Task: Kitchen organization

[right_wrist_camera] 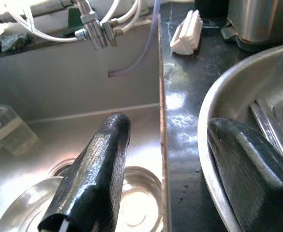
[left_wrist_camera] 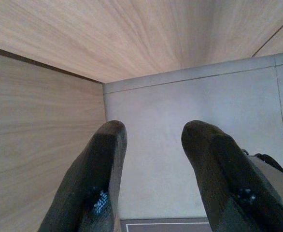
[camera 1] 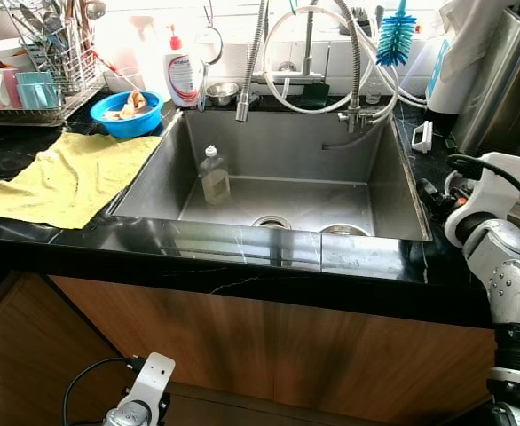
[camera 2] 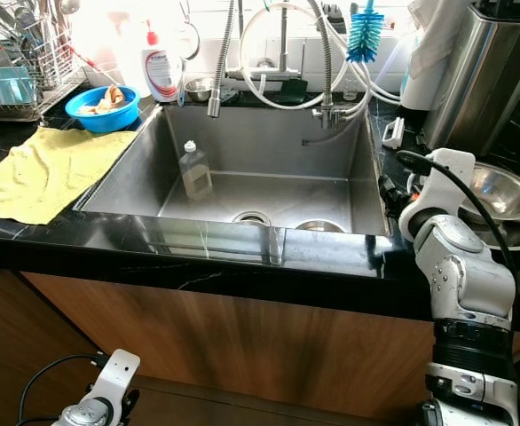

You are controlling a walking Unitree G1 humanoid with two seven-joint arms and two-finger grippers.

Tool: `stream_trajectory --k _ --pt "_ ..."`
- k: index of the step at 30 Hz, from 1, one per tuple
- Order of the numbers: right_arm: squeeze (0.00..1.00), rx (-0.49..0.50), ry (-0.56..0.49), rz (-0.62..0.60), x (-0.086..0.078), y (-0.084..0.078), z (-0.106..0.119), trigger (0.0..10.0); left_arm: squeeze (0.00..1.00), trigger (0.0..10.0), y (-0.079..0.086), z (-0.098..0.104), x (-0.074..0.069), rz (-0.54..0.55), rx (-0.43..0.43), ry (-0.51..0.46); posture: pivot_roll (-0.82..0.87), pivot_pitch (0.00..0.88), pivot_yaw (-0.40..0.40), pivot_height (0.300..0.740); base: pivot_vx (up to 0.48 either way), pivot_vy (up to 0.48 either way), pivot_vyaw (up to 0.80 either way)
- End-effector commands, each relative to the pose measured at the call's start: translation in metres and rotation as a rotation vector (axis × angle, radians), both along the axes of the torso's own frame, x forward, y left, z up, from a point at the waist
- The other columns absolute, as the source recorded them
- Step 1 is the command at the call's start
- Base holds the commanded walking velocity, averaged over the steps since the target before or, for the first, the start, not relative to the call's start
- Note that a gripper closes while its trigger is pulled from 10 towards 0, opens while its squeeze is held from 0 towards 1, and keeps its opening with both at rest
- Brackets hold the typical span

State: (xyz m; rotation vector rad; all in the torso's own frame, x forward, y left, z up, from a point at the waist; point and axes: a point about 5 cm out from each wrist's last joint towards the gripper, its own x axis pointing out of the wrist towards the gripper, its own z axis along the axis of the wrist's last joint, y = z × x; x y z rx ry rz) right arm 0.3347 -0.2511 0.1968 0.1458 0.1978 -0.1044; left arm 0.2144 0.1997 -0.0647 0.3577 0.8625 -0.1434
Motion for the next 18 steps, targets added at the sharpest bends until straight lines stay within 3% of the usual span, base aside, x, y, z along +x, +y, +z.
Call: stream_trajectory --k 1,9,16,18 --pt "0.0 -0.004 -0.078 0.014 0.002 0.007 0.018 10.0 0.0 10.0 0.003 0.0 -0.001 0.0 0.011 0.012 -0.13 0.0 0.066 0.74 0.0 0.0 0.0" --pt "0.0 -0.006 -0.145 0.002 0.003 0.008 0.029 10.0 0.0 10.0 0.002 0.0 -0.001 0.0 0.009 0.011 -0.13 0.0 0.065 0.74 0.0 0.0 0.0" --pt "0.0 -0.064 -0.245 -0.079 -0.001 0.001 0.055 10.0 0.0 10.0 0.003 0.0 -0.001 0.0 0.011 0.012 -0.13 0.0 0.066 0.74 0.0 0.0 0.0" --pt "0.0 -0.09 -0.291 -0.183 -0.009 -0.018 0.077 10.0 0.0 10.0 0.003 0.0 -0.001 -0.002 0.015 0.013 -0.13 0.0 0.068 0.74 0.0 0.0 0.0"
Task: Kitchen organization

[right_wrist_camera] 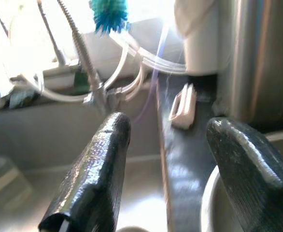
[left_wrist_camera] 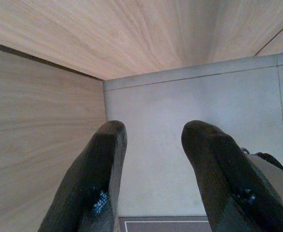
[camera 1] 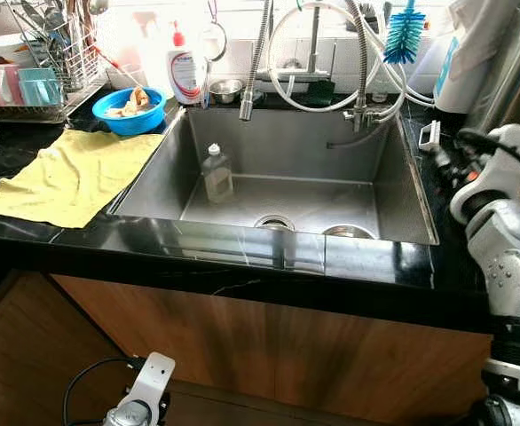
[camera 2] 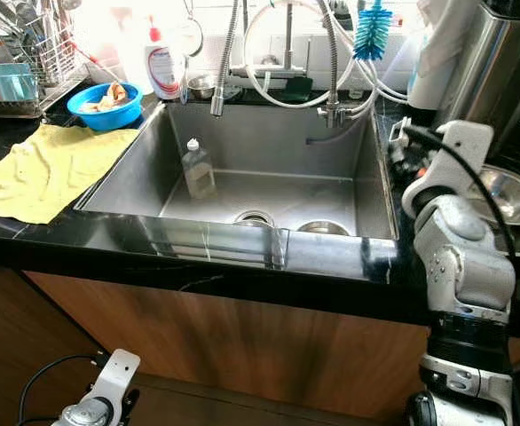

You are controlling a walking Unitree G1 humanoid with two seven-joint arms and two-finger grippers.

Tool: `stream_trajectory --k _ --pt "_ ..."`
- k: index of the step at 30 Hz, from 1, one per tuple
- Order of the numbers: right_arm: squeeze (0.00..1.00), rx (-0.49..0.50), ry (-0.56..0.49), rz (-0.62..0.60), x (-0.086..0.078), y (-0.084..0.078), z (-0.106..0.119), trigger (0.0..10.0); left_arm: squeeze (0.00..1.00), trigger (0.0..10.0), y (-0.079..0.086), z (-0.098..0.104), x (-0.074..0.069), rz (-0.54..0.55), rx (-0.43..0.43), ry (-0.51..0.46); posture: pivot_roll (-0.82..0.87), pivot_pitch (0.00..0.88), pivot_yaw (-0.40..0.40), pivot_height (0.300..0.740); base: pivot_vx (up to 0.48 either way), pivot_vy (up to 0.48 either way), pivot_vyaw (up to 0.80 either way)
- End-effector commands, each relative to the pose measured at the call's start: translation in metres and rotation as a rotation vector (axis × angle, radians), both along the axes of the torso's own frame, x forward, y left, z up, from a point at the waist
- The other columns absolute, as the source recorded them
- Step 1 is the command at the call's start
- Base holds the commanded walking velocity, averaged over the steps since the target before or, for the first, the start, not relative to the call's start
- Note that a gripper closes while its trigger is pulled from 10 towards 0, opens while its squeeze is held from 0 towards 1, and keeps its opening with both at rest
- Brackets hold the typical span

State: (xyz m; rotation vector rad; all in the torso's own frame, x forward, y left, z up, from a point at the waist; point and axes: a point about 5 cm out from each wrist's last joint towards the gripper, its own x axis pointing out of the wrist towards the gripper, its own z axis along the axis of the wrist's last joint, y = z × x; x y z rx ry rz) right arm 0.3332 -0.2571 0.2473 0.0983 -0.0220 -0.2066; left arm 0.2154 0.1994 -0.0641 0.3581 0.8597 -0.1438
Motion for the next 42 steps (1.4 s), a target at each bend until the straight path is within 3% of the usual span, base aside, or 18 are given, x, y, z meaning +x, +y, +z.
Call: stream_trajectory --k 1,2,3,5,6,10,13,14,23,32,42 --pt "0.0 -0.021 -0.09 -0.094 -0.01 -0.016 0.031 10.0 0.0 10.0 0.004 -0.001 -0.002 -0.002 0.016 0.016 -0.13 0.0 0.068 0.74 0.0 0.0 0.0" --pt "0.0 -0.021 -0.094 -0.107 -0.011 -0.02 0.033 10.0 0.0 10.0 0.004 -0.001 -0.002 -0.002 0.016 0.016 -0.13 0.0 0.068 0.74 0.0 0.0 0.0" --pt "0.13 -0.024 -0.102 -0.146 -0.016 -0.028 0.037 10.0 0.0 10.0 0.003 -0.001 -0.002 -0.007 0.017 0.017 -0.13 0.0 0.068 0.74 0.0 0.0 0.0" --pt "0.13 -0.024 -0.106 -0.172 -0.019 -0.034 0.039 10.0 0.0 10.0 0.003 -0.001 -0.002 -0.009 0.018 0.017 -0.13 0.0 0.068 0.74 0.0 0.0 0.0" --pt "1.0 -0.022 -0.104 -0.188 -0.021 -0.038 0.04 10.0 0.0 10.0 0.003 -0.001 -0.002 -0.009 0.017 0.017 -0.14 0.0 0.068 0.74 0.0 0.0 0.0" --pt "1.0 0.016 -0.073 -0.299 -0.034 -0.066 0.034 10.0 0.0 10.0 0.0 -0.002 -0.003 -0.019 0.015 0.019 -0.14 0.0 0.068 0.74 0.0 0.0 0.0" --pt "1.0 0.039 -0.061 -0.327 -0.038 -0.074 0.031 10.0 0.0 10.0 0.0 -0.002 -0.002 -0.023 0.016 0.019 -0.14 0.0 0.068 0.74 0.0 0.0 0.0" --pt "0.0 0.048 -0.051 -0.346 -0.04 -0.078 0.029 10.0 0.0 10.0 0.0 -0.002 -0.002 -0.024 0.016 0.019 -0.14 0.0 0.069 0.74 0.0 0.0 0.0" --pt "0.0 0.144 -0.02 -0.412 -0.047 -0.091 0.016 10.0 0.0 10.0 0.0 -0.001 -0.002 -0.031 0.019 0.018 -0.14 0.0 0.072 0.74 0.0 0.0 0.0" --pt "0.0 0.305 0.036 -0.49 -0.052 -0.103 -0.011 10.0 0.0 10.0 -0.001 -0.001 -0.001 -0.045 0.021 0.018 -0.14 0.0 0.071 0.74 0.0 0.0 0.0" --pt "0.0 0.356 0.058 -0.499 -0.052 -0.105 -0.019 10.0 0.0 10.0 -0.002 -0.002 -0.002 -0.056 0.023 0.022 -0.14 0.0 0.07 0.74 0.0 0.0 0.0"
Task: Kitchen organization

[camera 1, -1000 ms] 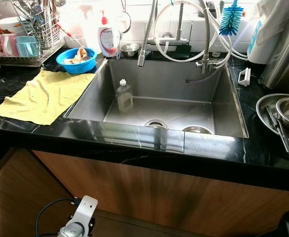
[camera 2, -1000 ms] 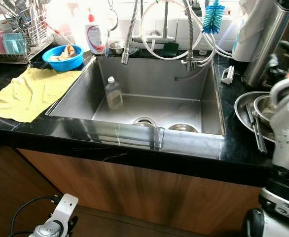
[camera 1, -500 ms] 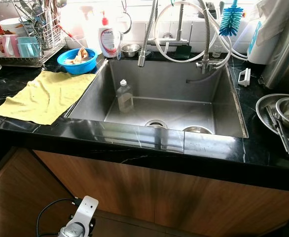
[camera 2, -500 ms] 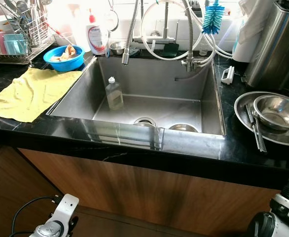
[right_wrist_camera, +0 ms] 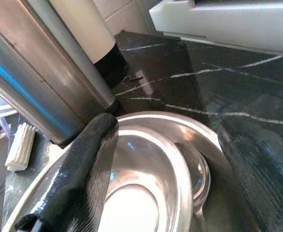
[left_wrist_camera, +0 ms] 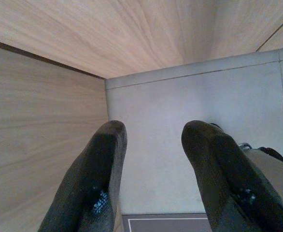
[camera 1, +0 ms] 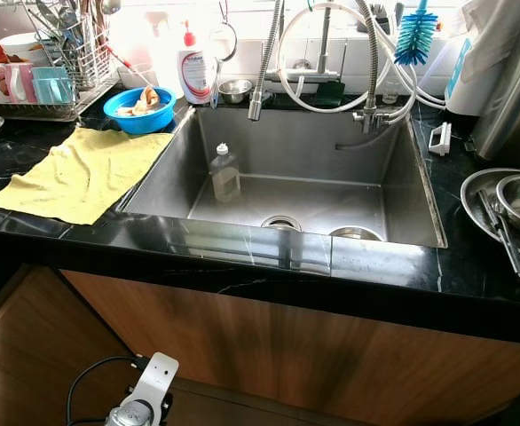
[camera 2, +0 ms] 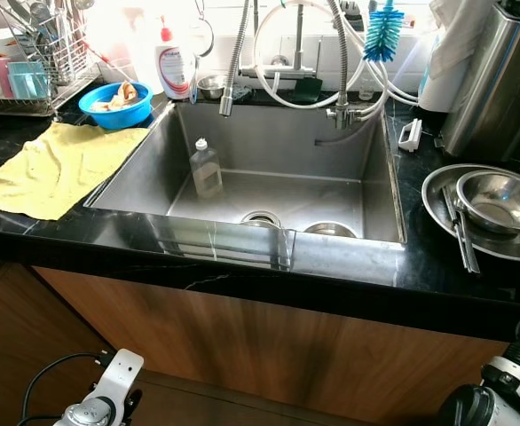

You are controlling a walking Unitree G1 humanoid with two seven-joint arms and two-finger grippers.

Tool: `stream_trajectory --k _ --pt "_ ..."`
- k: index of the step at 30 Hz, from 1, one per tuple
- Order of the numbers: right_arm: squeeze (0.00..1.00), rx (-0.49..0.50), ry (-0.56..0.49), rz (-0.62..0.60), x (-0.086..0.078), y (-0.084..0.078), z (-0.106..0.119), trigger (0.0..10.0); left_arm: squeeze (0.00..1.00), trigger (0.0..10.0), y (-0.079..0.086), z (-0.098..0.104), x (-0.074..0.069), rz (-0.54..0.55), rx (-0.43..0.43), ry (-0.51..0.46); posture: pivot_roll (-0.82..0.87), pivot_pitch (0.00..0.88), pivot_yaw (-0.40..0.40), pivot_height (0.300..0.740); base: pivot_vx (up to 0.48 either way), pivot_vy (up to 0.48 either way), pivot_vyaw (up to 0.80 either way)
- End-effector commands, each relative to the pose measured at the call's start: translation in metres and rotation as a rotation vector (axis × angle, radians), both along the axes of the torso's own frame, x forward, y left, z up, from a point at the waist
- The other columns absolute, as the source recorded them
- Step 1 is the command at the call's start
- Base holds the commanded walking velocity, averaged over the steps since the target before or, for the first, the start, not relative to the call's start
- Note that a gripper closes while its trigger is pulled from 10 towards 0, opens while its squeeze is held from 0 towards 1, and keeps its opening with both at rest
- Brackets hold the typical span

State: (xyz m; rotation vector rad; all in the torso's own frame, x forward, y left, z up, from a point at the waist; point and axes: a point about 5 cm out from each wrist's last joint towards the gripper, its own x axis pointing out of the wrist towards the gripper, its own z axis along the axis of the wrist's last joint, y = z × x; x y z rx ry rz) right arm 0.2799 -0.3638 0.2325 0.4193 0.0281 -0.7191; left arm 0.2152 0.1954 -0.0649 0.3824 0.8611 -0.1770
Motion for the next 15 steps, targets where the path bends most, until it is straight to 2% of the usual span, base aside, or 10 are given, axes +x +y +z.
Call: stream_trajectory --k 1,15 --pt "0.0 0.033 0.012 0.012 0.0019 0.0023 -0.005 10.0 0.0 10.0 0.0022 -0.001 -0.002 -0.018 0.014 0.014 -0.13 0.0 0.07 0.74 0.0 0.0 0.0" --pt "0.0 0.069 0.033 0.021 0.0038 0.0042 -0.0138 10.0 0.0 10.0 0.0021 -0.0005 -0.0011 -0.028 0.018 0.012 -0.13 0.0 0.071 0.74 0.0 0.0 0.0"
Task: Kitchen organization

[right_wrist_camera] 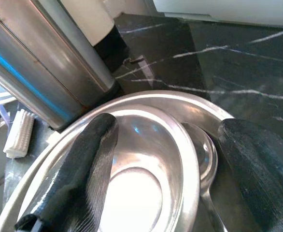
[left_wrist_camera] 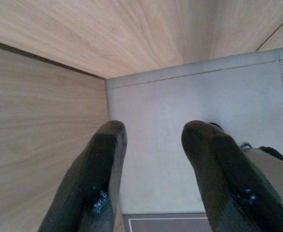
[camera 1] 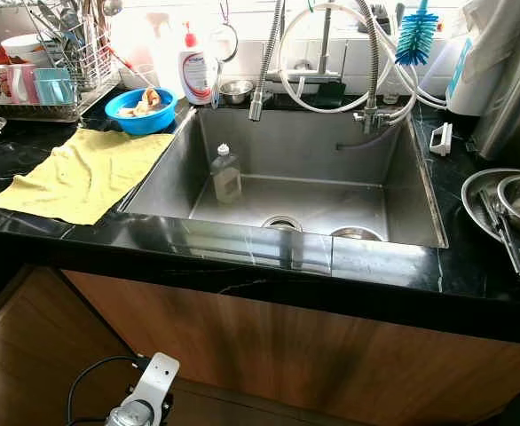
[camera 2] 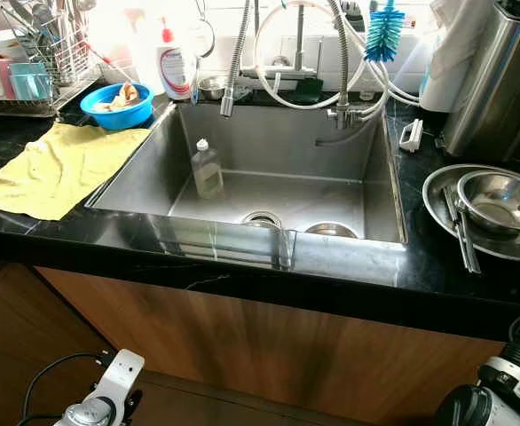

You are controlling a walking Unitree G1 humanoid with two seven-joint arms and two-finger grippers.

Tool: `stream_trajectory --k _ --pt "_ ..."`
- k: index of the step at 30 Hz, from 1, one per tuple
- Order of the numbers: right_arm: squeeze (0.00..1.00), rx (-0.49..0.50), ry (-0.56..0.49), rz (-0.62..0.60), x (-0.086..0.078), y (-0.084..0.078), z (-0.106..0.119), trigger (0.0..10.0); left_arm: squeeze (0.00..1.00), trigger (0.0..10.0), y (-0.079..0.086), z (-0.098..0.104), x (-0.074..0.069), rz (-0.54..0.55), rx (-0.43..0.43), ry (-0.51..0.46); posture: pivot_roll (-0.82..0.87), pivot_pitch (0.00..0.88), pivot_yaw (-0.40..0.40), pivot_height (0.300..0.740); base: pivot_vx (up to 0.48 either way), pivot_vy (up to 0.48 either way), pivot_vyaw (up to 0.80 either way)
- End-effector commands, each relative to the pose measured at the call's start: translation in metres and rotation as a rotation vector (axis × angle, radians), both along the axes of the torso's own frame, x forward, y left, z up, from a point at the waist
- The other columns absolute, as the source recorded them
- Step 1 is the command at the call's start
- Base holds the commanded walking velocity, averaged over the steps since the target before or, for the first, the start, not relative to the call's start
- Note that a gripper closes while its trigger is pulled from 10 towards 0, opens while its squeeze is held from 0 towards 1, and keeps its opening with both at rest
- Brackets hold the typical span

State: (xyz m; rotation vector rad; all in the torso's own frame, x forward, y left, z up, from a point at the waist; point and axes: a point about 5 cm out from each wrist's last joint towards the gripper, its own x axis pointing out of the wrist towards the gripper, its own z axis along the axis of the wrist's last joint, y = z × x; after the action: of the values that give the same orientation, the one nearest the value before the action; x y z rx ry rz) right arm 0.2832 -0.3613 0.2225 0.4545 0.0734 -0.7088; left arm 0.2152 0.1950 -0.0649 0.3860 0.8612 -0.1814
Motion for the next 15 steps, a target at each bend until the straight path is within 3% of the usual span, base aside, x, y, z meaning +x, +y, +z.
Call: stream_trajectory --k 1,14,15 --pt "0.0 0.023 0.008 0.002 0.0005 0.0016 -0.0043 10.0 0.0 10.0 0.0024 -0.0004 -0.0011 -0.023 0.017 0.011 -0.13 0.0 0.071 0.74 0.0 0.0 0.0" --pt "0.0 0.051 0.013 -0.009 0.0021 0.0021 -0.0099 10.0 0.0 10.0 0.0021 -0.0003 -0.0009 -0.026 0.019 0.008 -0.13 0.0 0.069 0.74 0.0 0.0 0.0" --pt "0.0 0.052 0.012 -0.008 0.0024 0.0025 -0.01 5.4 0.0 10.0 0.0022 -0.0002 -0.0009 -0.026 0.019 0.008 -0.13 0.0 0.069 0.74 0.0 0.0 0.0"
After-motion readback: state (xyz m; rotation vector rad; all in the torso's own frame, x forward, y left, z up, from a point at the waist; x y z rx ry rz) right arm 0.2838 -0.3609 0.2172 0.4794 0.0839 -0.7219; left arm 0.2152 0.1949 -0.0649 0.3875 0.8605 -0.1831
